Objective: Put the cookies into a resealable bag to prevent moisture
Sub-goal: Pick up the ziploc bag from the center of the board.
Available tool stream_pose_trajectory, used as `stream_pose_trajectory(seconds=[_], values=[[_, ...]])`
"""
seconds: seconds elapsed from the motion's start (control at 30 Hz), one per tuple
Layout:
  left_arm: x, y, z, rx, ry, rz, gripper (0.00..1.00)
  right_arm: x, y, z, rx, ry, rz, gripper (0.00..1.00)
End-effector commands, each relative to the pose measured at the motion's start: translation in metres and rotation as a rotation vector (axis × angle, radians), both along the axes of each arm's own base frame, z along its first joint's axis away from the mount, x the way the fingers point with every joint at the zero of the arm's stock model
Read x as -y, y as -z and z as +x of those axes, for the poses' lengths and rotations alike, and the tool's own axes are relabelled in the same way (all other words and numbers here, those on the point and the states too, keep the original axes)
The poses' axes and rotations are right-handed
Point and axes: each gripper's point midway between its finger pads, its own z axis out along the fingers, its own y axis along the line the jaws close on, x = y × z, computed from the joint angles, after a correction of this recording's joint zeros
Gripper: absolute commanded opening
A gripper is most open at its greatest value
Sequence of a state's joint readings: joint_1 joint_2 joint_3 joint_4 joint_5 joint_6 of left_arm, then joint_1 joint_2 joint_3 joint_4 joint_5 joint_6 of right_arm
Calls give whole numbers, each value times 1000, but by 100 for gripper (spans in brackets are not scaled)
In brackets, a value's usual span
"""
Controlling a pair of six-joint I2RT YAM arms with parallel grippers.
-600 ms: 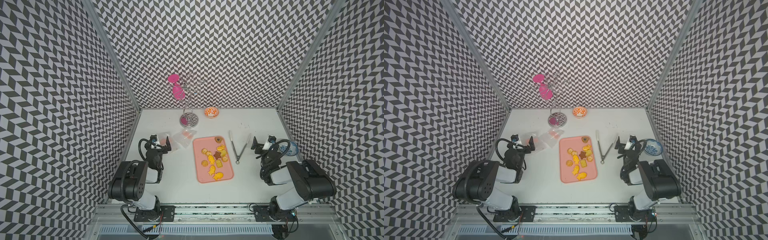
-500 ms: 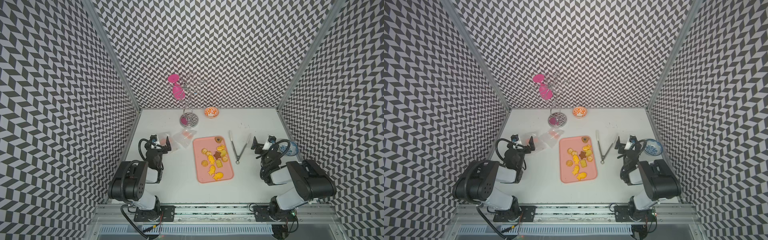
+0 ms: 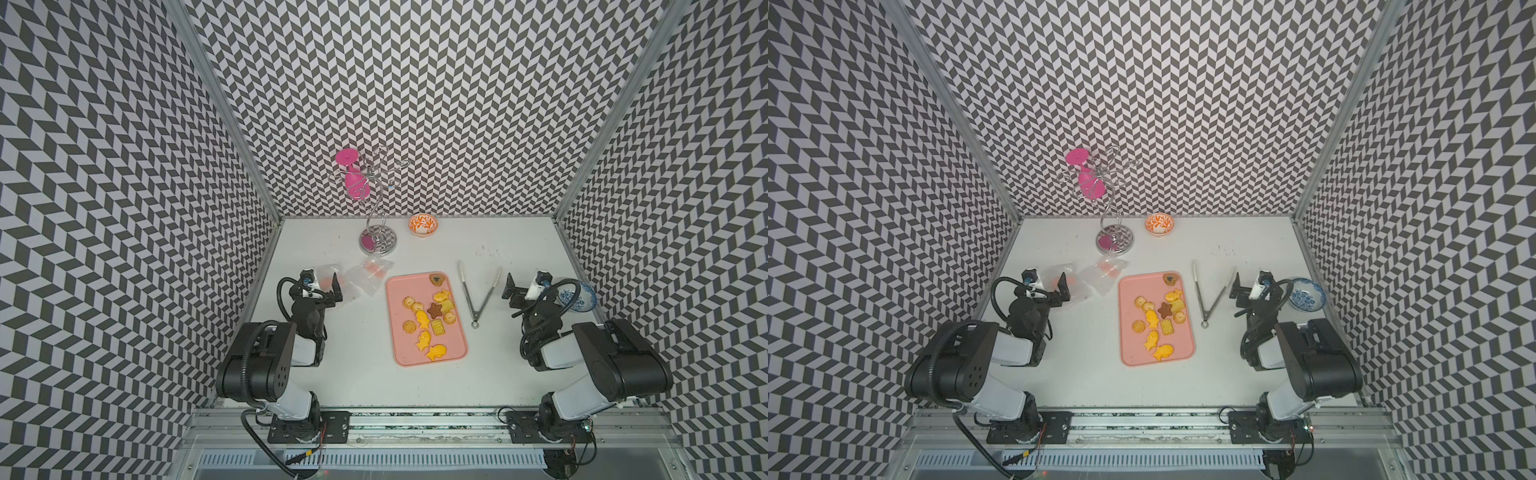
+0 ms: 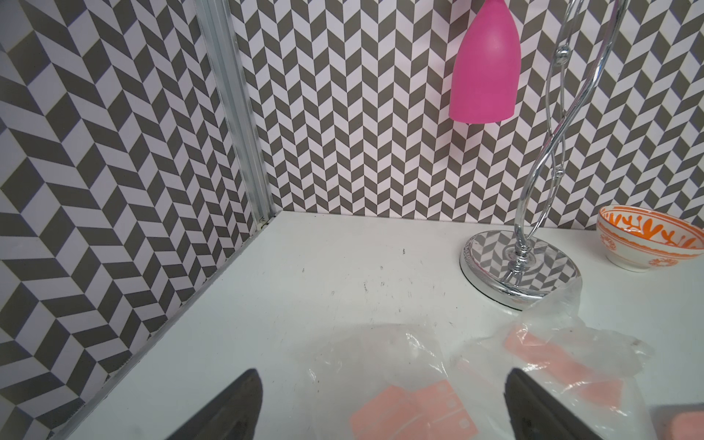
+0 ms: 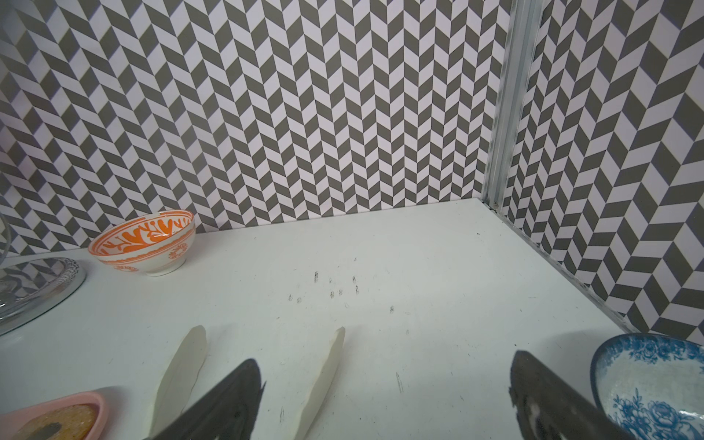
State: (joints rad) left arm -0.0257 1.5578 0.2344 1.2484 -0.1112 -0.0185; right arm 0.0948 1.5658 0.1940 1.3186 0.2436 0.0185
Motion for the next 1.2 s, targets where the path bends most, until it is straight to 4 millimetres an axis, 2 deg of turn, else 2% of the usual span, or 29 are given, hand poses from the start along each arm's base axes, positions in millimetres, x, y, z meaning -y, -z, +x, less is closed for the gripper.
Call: stream_pose_trajectory(seconds=[0.0, 0.13, 0.33, 0.37, 0.5, 0.6, 0.77, 0.87, 0.97, 1.03, 1.17], values=[[0, -9, 3, 28, 0, 7, 100, 4, -18, 3, 71, 19, -5, 100], [1, -12, 1, 42, 1, 12, 100, 4, -21, 1, 80, 14, -5, 100], [17, -36, 5, 8, 10, 66, 100, -7, -39, -2, 71, -49, -34, 100], [18, -41, 6, -10, 12, 45, 100, -10, -56, 3, 104, -65, -34, 100], [28, -60, 10, -96, 52, -79, 100, -28, -75, 2, 91, -173, -16, 100], [34, -62, 6, -189, 57, -176, 100, -46, -87, 2, 38, -272, 18, 100], [57, -49, -8, -343, 172, -154, 100, -73, -75, -8, -169, -353, 97, 100], [64, -40, -9, -486, 198, -152, 100, -85, -61, -19, -285, -346, 131, 100], [71, -27, -13, -595, 223, -159, 100, -106, -49, -34, -382, -405, 151, 100], [79, -18, -16, -656, 256, -122, 100, -126, -44, -45, -432, -486, 180, 100], [77, -4, -16, -768, 284, 28, 99, -155, -38, -66, -511, -605, 211, 100]])
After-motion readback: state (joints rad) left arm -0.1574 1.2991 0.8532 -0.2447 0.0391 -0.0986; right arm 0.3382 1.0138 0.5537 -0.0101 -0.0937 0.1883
